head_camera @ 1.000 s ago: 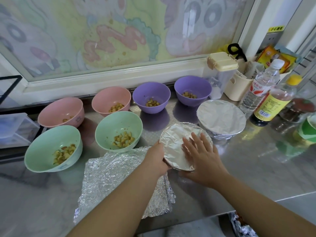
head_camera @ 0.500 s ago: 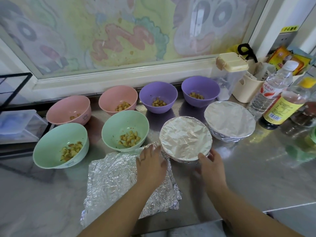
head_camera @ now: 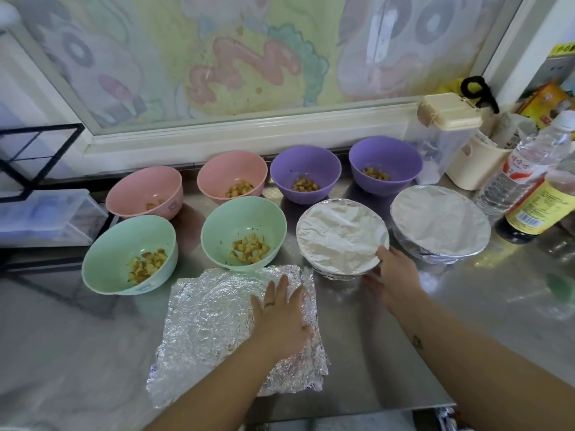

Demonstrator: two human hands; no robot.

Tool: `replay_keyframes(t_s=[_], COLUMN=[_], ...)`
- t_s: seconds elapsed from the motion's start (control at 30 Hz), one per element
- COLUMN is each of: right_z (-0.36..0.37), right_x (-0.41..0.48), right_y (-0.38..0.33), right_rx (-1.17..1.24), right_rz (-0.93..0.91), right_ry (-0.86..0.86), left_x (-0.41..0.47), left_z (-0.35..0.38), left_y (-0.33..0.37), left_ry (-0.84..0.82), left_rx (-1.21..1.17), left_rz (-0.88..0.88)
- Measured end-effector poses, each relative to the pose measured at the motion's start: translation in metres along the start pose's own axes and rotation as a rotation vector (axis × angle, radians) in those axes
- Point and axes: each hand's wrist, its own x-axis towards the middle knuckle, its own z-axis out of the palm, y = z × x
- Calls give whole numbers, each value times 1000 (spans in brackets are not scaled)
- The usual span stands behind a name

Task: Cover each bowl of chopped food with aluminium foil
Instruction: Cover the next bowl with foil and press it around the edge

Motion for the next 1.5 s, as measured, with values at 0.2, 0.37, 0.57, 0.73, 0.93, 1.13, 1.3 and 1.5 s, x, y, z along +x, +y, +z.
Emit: replay_keyframes(t_s=[0.2,0.37,0.57,0.73,0.93,1.13,1.3,1.5], right_z=[5,11,9,9,17,2,-14,18], right_x=[15,24,32,24,18,16,-17,-59], right_y=[-9,-5,2,-5,-14,-8,28,56], right_rx=[-60,-41,-87,-141,-4,61,-110,-455], right_rz=[1,-32,-74,-78,-26,-14,-47,-93], right_ry=[-49,-33,-45,6,-16,-140,3,-267], left_x=[7,27,30,27,33,30,14,-22], left_z=[-54,-72,-88,-96,-92,-93,-86,-74], left_y=[57,77,80,85,84,79,48,-15], left_ry=[-198,-130,-162,-200,-194,-206,-186,55], left_rx=[-1698,-2089,-2084,-2142,-2150,-2044,-1770,-848], left_rz=[-449,-533,-560,-550,-561,-510,-430,-138])
